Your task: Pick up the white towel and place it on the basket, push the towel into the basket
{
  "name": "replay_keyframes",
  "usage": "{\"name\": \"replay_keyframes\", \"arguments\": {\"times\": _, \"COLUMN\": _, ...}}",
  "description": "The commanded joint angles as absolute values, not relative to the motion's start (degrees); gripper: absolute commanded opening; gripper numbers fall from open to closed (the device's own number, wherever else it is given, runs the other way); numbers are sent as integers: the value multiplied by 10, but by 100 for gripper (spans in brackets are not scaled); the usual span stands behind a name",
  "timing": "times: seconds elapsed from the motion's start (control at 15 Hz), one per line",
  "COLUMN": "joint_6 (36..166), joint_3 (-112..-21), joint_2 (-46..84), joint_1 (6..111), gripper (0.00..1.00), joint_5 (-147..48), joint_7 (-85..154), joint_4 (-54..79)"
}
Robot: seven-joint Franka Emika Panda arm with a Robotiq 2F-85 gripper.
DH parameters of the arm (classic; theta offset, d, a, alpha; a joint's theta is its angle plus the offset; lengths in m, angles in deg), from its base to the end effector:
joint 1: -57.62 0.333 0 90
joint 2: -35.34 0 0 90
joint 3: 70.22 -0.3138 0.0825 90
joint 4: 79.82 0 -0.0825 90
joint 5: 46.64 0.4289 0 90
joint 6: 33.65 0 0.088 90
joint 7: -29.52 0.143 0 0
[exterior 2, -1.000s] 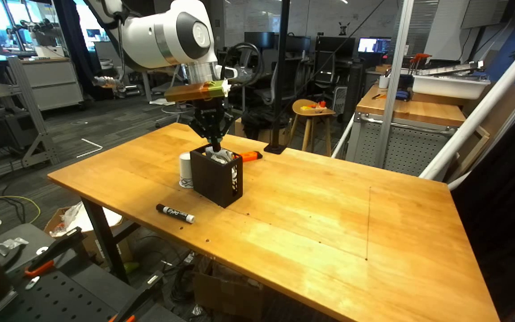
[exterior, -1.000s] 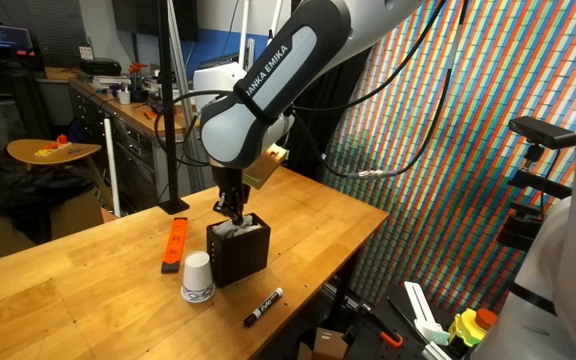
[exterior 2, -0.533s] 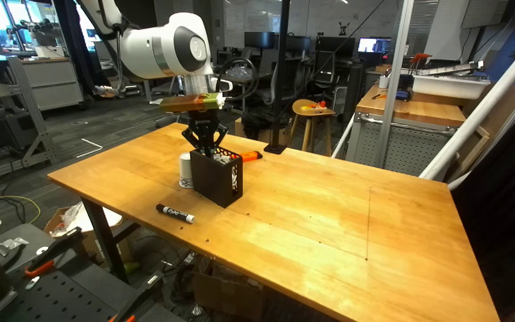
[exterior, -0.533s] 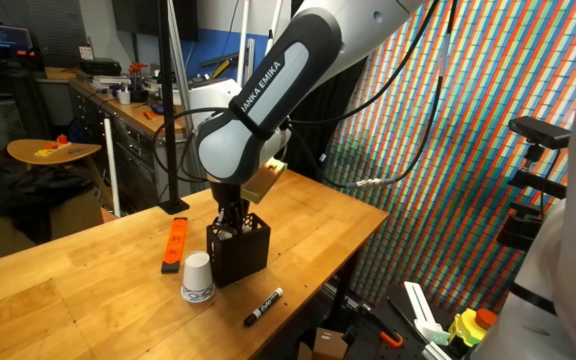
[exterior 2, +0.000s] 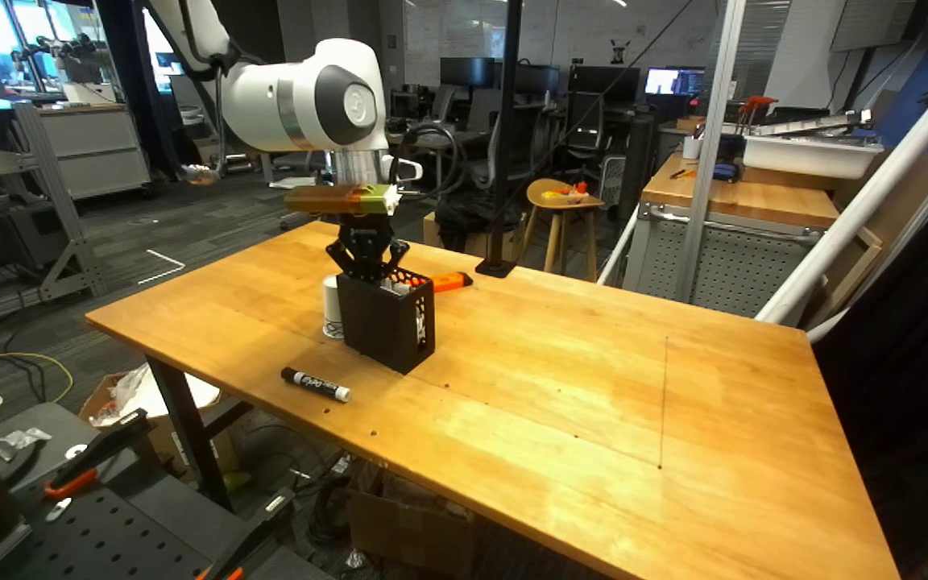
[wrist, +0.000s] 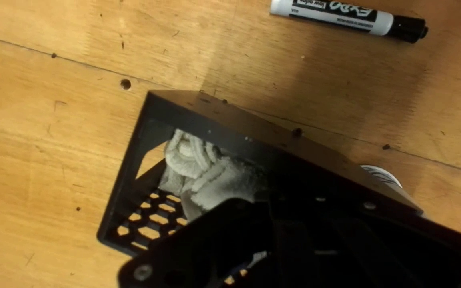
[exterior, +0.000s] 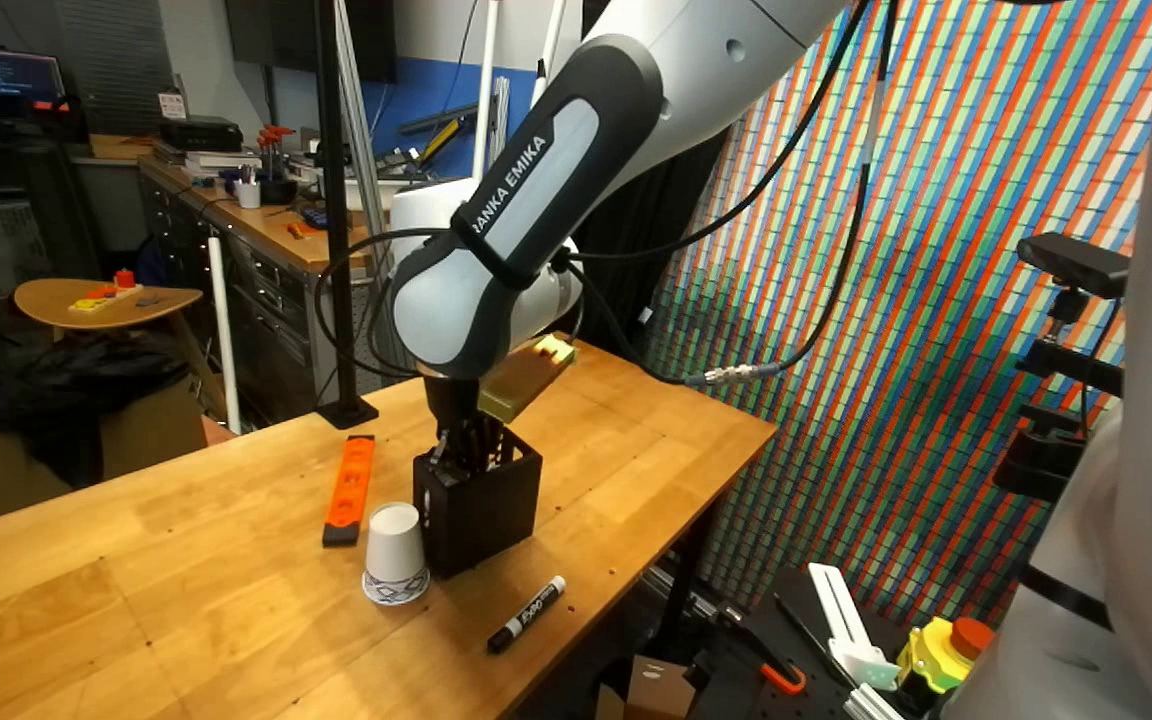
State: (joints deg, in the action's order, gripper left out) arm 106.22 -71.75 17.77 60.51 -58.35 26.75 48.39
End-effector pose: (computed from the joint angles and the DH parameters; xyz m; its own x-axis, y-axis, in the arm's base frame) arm 0.5547 0.0386 0.1480 0.9541 0.2764 -0.1156 0.2881 -0.9523 0.1008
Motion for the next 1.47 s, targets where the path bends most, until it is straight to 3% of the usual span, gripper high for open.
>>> {"name": "replay_keyframes", "arguments": {"times": 0.0, "joint_6": 1094, "joint_3": -722, "joint_2": 171, "joint_1": 599, "gripper": 7, "joint_5": -543, "joint_7": 281, "joint_4": 512}}
{"name": "replay_keyframes", "arguments": {"times": 1.4, "joint_6": 957, "joint_3": -700, "joint_2": 169, "joint_1": 599, "gripper": 5, "joint_5": -516, "joint_7": 349, "joint_4": 441}}
